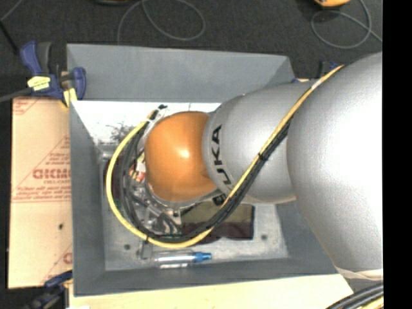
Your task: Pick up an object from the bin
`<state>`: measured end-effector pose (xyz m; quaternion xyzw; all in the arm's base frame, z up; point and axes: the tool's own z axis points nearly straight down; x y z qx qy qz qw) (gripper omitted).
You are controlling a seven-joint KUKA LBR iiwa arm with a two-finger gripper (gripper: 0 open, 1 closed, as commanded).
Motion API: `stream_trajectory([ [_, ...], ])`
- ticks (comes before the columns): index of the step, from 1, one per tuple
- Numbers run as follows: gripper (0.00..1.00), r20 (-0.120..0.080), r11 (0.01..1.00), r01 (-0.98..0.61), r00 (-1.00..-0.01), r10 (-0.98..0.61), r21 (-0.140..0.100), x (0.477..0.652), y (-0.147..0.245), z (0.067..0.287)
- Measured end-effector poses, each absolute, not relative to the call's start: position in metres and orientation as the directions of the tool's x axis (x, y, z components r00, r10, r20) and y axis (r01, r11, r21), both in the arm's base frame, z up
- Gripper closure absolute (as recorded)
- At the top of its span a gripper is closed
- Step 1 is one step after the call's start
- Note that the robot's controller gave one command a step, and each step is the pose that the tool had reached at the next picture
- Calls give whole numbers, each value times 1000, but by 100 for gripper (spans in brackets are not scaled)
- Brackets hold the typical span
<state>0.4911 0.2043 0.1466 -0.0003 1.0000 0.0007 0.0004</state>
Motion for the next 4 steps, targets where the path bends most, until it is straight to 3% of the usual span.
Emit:
stream_trajectory([
  [1, 0, 4, 999, -33, -999, -33, 0, 492, 158, 133],
  [2, 0, -3, 1000, 3, -1000, 3, 1, 511, 135, 123],
  [3, 0, 0, 1000, 26, -1000, 26, 3, 504, 95, 115],
  [4, 0, -1, 1000, 7, -1000, 7, -3, 518, 64, 107],
])
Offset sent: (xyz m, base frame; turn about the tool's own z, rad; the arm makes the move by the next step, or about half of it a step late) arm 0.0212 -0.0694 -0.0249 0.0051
